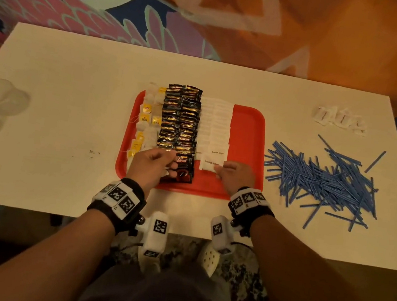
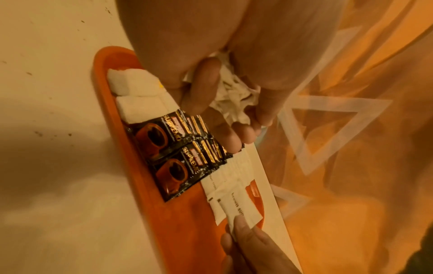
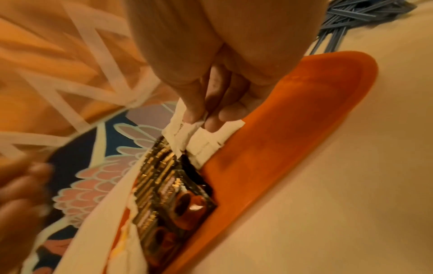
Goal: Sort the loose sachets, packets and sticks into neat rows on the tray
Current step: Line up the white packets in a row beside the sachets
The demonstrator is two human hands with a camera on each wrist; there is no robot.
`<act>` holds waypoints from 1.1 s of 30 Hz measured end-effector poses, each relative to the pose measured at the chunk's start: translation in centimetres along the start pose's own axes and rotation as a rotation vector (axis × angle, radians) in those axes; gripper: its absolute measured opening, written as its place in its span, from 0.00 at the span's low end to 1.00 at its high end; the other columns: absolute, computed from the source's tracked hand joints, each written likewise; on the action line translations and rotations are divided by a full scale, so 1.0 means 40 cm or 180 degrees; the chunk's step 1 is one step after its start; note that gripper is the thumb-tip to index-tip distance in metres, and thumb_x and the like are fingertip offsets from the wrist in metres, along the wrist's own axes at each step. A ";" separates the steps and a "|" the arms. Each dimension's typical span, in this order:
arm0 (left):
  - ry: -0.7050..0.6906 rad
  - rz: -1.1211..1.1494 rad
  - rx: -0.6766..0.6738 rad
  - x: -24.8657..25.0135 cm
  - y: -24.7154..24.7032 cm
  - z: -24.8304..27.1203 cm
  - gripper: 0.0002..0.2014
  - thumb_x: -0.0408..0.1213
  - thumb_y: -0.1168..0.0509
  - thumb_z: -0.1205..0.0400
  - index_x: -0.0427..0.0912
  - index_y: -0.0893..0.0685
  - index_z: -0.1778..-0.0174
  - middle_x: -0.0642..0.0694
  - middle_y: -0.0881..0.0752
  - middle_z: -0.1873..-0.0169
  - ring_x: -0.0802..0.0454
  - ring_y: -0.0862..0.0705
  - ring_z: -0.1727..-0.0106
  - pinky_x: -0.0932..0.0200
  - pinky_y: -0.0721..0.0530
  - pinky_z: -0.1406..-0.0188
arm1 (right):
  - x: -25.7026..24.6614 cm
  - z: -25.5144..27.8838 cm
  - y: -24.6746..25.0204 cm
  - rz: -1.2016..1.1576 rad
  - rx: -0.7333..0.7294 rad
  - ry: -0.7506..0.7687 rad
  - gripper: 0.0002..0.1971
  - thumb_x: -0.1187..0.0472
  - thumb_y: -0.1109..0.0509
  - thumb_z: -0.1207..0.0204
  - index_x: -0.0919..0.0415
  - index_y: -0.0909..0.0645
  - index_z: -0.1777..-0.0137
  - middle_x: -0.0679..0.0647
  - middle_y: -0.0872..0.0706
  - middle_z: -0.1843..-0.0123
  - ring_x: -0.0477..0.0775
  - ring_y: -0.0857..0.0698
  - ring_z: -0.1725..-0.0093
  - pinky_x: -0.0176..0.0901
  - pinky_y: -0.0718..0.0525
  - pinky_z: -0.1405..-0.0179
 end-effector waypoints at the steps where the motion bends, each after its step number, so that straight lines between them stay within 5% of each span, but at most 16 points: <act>1: 0.0032 0.0001 0.0000 -0.007 0.010 -0.002 0.09 0.40 0.32 0.15 0.38 0.12 0.54 0.41 0.11 0.62 0.51 0.15 0.69 0.70 0.25 0.81 | 0.003 -0.012 -0.003 0.0062 0.0031 -0.0046 0.18 0.54 0.23 0.24 0.59 0.15 0.36 0.47 0.13 0.44 0.46 0.18 0.47 0.36 0.20 0.51; 4: 0.0118 0.0065 0.0031 -0.019 0.039 -0.004 0.09 0.39 0.32 0.15 0.38 0.12 0.56 0.40 0.12 0.62 0.50 0.15 0.68 0.70 0.25 0.81 | 0.005 -0.050 -0.026 0.0186 0.0013 -0.0166 0.17 0.55 0.24 0.23 0.59 0.15 0.36 0.48 0.14 0.45 0.47 0.19 0.48 0.35 0.23 0.55; 9: 0.0112 0.0008 0.0129 -0.025 0.084 -0.009 0.10 0.38 0.32 0.15 0.33 0.13 0.55 0.39 0.13 0.63 0.52 0.17 0.72 0.71 0.28 0.84 | 0.002 -0.105 -0.084 0.0456 -0.0017 -0.0196 0.16 0.53 0.24 0.24 0.58 0.14 0.39 0.53 0.10 0.44 0.54 0.14 0.40 0.45 0.16 0.40; 13: 0.0108 -0.0095 0.0170 -0.041 0.113 -0.017 0.13 0.39 0.32 0.15 0.30 0.12 0.53 0.38 0.14 0.64 0.56 0.20 0.76 0.70 0.31 0.84 | -0.001 -0.130 -0.111 0.0696 0.0098 -0.0175 0.10 0.52 0.24 0.24 0.57 0.14 0.48 0.50 0.15 0.51 0.51 0.17 0.48 0.41 0.20 0.52; 16: 0.0138 -0.0191 0.0214 -0.056 0.131 -0.019 0.13 0.42 0.31 0.15 0.36 0.11 0.58 0.39 0.13 0.66 0.48 0.19 0.68 0.65 0.34 0.82 | 0.004 -0.132 -0.122 0.0776 0.0263 -0.0101 0.11 0.51 0.23 0.25 0.56 0.20 0.58 0.48 0.18 0.59 0.50 0.18 0.54 0.40 0.22 0.60; 20: 0.0179 -0.0185 0.0229 -0.068 0.141 -0.019 0.13 0.42 0.31 0.15 0.40 0.11 0.63 0.39 0.12 0.66 0.43 0.21 0.63 0.63 0.37 0.80 | 0.002 -0.125 -0.118 0.0797 0.0461 0.0245 0.11 0.54 0.23 0.25 0.55 0.24 0.60 0.48 0.18 0.61 0.45 0.21 0.63 0.36 0.28 0.70; 24: 0.0214 -0.0147 0.0216 -0.071 0.140 -0.019 0.13 0.41 0.31 0.15 0.39 0.11 0.64 0.40 0.12 0.66 0.44 0.20 0.65 0.64 0.36 0.82 | -0.028 -0.120 -0.137 0.1227 0.0183 0.0920 0.06 0.63 0.28 0.22 0.53 0.20 0.56 0.52 0.18 0.51 0.48 0.20 0.55 0.38 0.24 0.58; 28: 0.0176 -0.0172 0.0207 -0.066 0.140 -0.013 0.13 0.40 0.32 0.15 0.37 0.12 0.63 0.41 0.12 0.67 0.49 0.21 0.69 0.64 0.36 0.83 | -0.033 -0.124 -0.151 0.1459 0.0023 0.0990 0.09 0.66 0.30 0.20 0.55 0.12 0.46 0.54 0.17 0.42 0.54 0.17 0.42 0.41 0.21 0.47; 33: 0.0218 -0.0184 0.0202 -0.068 0.144 -0.006 0.13 0.41 0.32 0.15 0.36 0.12 0.60 0.43 0.12 0.66 0.46 0.19 0.65 0.65 0.36 0.83 | -0.033 -0.105 -0.128 0.1217 0.0171 0.0843 0.15 0.63 0.28 0.21 0.50 0.16 0.36 0.50 0.19 0.32 0.52 0.21 0.33 0.38 0.26 0.41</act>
Point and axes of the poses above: each hand's wrist, its own z-axis away from the middle knuckle, its own y-axis out of the back of the hand, x = y × z, the point moved 2 cm from there along -z, towards the middle knuckle
